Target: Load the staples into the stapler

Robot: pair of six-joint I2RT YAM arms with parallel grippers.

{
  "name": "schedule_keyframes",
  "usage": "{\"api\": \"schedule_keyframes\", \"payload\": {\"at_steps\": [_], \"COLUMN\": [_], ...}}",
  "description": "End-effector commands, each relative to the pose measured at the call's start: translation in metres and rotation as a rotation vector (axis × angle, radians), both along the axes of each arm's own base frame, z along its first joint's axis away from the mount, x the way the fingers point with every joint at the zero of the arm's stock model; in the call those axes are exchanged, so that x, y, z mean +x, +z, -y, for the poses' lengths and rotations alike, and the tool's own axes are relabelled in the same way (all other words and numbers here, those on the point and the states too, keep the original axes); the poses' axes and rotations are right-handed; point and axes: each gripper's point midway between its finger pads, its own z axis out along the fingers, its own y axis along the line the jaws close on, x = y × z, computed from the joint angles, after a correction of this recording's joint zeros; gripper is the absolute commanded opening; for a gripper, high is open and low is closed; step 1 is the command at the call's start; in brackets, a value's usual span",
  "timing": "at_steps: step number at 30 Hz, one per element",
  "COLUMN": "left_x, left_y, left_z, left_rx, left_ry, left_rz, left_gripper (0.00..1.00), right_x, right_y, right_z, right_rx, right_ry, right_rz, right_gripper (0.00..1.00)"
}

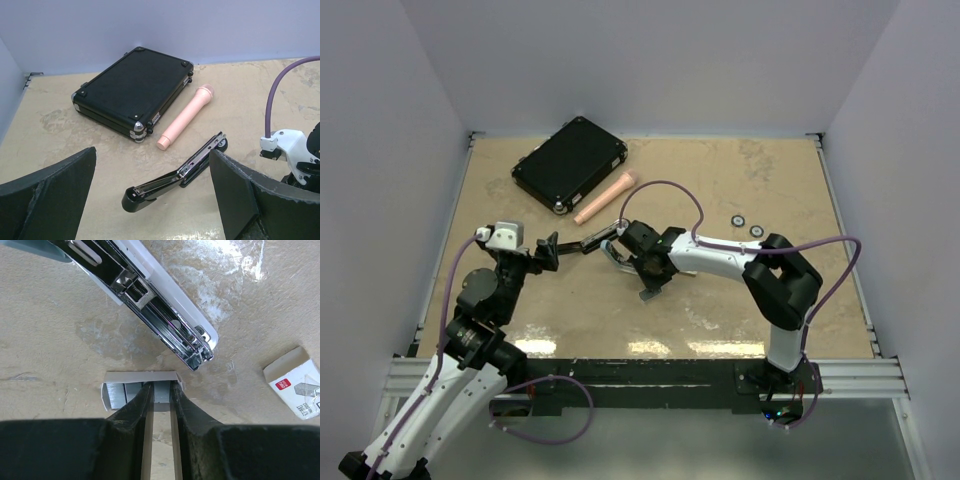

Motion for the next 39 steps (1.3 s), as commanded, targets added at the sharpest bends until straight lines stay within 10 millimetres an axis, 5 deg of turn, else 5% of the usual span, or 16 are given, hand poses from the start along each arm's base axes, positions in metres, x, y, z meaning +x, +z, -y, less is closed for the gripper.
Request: {"api": "schedule_keyframes", "payload": {"at_steps": [1, 8, 13, 20, 29, 35, 39], "left_x": [0.000, 0.000, 0.001, -0.003, -0.019, -0.027, -0.023], "left_y": [0.005, 0.003, 0.003, 0.004, 0.011, 0.018, 0.026], "left_z": [0.002, 0.001, 0.002, 0.022, 0.089, 0.125, 0.138], "left_rx": [-0.012, -0.007, -0.007, -0.042, -0.239, -0.353, -0.418], "left_ry": [-0.005, -0.002, -0.003, -0.110, -0.455, -0.642, -0.685], "left_rz": [0.020, 0.018, 0.018, 0.012, -0.013, -0.036, -0.097], "left_gripper": [0.99, 0.99, 0.99, 0.99, 0.99, 0.98, 0.99], "right_x": [0.005, 0.008, 0.013, 0.014, 0.027, 0.015, 0.004], "right_y": [0.024, 0.056, 0.058, 0.082, 0.178, 0.232, 0.251], "right_z": [-0.011, -0.013, 0.007, -0.015, -0.043, -0.046, -0.043], "right_rx": [0.042, 0.086, 0.046, 0.244, 0.720, 0.908, 0.938], "right_ry": [0.019, 0.018, -0.023, -0.040, -0.142, 0.055, 0.259], "right_rz": [0.024, 0.066, 0.091, 0.123, 0.282, 0.458, 0.620], "right_gripper": [0.17, 0.16, 0.15, 0.15, 0.15, 0.16, 0.16]}}
